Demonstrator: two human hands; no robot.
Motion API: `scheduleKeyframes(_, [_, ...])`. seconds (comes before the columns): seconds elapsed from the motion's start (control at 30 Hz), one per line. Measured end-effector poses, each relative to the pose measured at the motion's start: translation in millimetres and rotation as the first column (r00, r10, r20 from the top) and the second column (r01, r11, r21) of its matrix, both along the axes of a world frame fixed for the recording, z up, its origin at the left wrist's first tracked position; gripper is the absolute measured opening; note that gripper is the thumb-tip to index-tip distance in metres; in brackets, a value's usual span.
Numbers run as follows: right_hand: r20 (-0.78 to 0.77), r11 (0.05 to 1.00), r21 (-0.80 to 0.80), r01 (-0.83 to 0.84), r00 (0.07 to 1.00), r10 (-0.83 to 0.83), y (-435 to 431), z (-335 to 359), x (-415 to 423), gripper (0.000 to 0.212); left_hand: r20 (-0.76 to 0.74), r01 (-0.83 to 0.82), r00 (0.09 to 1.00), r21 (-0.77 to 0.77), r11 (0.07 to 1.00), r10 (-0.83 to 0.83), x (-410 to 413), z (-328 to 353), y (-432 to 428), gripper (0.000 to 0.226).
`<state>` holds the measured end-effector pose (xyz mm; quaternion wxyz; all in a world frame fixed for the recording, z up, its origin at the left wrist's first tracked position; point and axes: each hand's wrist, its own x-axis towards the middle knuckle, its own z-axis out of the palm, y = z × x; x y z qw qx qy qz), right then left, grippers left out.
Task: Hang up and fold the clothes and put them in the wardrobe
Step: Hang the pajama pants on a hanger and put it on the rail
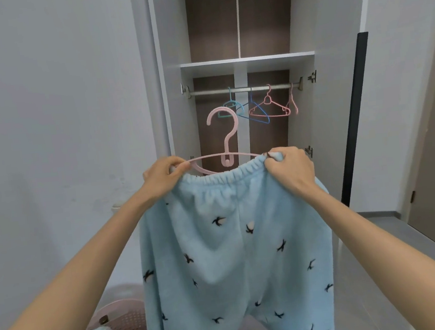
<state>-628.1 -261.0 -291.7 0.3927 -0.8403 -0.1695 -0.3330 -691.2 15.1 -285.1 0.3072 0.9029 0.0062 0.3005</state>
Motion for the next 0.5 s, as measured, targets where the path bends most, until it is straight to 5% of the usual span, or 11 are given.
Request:
scheduleKeyframes(0.07, [-0.021,0.999,0.034,-0.001,1.000,0.002,0,7,-2,0.019,0.010,-0.259,0.966,-0.020,0.966,0.260,5,-5,1,0.031])
scheduleKeyframes(0.17, [-0.024,0.999,0.035,0.002,1.000,-0.001,-1,13,-3,0.018,0.064,-0.426,0.897,-0.142,0.894,0.437,2,-9,0,0.066])
scheduleKeyframes(0.33, [0.026,0.995,0.078,0.061,0.998,-0.063,-1,19,-11,0.025,-0.053,-0.417,0.909,-0.045,0.908,0.414,1,-7,1,0.048])
scheduleKeyframes(0.5, [0.116,0.998,0.059,0.000,0.993,-0.007,-9,19,-17,0.028,-0.009,-0.407,0.913,0.026,0.913,0.408,1,-1,0,0.027])
